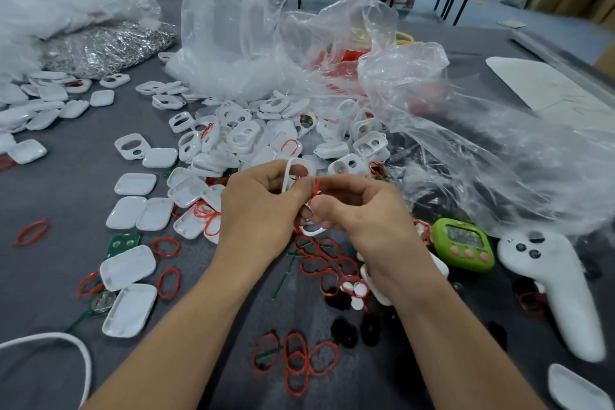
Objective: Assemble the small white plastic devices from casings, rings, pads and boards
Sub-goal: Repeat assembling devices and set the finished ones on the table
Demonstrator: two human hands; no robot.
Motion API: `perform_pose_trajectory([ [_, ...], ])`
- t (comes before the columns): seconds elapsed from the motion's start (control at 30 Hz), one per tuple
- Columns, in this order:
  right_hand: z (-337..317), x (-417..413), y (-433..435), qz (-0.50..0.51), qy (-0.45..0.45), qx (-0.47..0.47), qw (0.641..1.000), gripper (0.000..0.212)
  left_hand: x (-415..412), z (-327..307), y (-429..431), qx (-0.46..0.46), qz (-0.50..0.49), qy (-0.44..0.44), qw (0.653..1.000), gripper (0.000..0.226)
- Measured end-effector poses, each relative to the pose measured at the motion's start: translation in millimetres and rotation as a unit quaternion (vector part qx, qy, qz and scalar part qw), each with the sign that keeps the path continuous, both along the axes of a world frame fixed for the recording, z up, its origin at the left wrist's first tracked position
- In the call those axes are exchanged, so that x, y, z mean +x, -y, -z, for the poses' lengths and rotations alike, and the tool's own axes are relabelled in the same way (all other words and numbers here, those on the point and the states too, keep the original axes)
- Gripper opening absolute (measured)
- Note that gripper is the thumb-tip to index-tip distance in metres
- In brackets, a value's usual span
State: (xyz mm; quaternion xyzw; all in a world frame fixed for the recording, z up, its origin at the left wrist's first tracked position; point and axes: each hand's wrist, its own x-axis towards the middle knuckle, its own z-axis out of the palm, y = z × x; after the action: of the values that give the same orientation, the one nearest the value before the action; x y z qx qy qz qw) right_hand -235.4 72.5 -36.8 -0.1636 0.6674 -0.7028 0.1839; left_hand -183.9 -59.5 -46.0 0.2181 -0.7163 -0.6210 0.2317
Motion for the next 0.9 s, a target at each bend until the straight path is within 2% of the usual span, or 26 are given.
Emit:
perform_pose_trajectory([
  [0.1, 2, -2, 1, 0.050, 0.004, 0.004, 0.999, 0.017, -2, 0, -2, -0.010, 0.013, 0.007, 1.000, 0.013],
  [0.27, 1, -13, -6, 0.123, -0.015, 0.017, 0.992, 0.017, 0, 1, -4, 0.021, 0.037, -0.016, 0.999, 0.044],
  [0.33, 1, -14, -7, 0.131, -0.022, 0.023, 0.991, 0.019, 1, -2, -7, 0.053, 0.046, -0.012, 0.997, 0.046],
  [0.43, 0, -9, -4, 0.109, -0.035, 0.020, 0.993, 0.026, 0, -6, -9, 0.160, 0.050, 0.007, 0.986, 0.038],
  [0.5, -1, -4, -2, 0.084, -0.052, 0.016, 0.995, 0.038, 1, -9, -9, 0.173, 0.064, 0.018, 0.983, 0.035],
  [0.53, -1, -3, -1, 0.084, -0.065, 0.017, 0.994, 0.040, 2, -9, -8, 0.159, 0.068, 0.018, 0.985, 0.034],
  [0.6, 0, -4, -2, 0.110, -0.087, 0.018, 0.990, 0.027, 4, -8, -7, 0.111, 0.061, 0.013, 0.992, 0.034],
  [0.67, 1, -3, -1, 0.120, -0.090, 0.009, 0.989, 0.017, 5, -3, -4, -0.031, 0.029, 0.031, 0.999, 0.030],
  [0.73, 1, 1, 1, 0.099, -0.085, 0.005, 0.992, 0.020, 7, 1, -5, -0.190, 0.009, 0.048, 0.981, 0.024],
  [0.77, 3, 2, 2, 0.096, -0.085, 0.008, 0.992, 0.025, 9, 0, -7, -0.236, 0.017, 0.051, 0.970, 0.026],
  [0.83, 5, 2, 4, 0.115, -0.083, 0.013, 0.990, 0.024, 10, 0, -11, -0.259, 0.063, 0.047, 0.963, 0.041],
  [0.9, 6, -2, 2, 0.145, -0.060, -0.001, 0.988, 0.021, 11, 0, -15, -0.207, 0.124, 0.032, 0.970, 0.051],
])
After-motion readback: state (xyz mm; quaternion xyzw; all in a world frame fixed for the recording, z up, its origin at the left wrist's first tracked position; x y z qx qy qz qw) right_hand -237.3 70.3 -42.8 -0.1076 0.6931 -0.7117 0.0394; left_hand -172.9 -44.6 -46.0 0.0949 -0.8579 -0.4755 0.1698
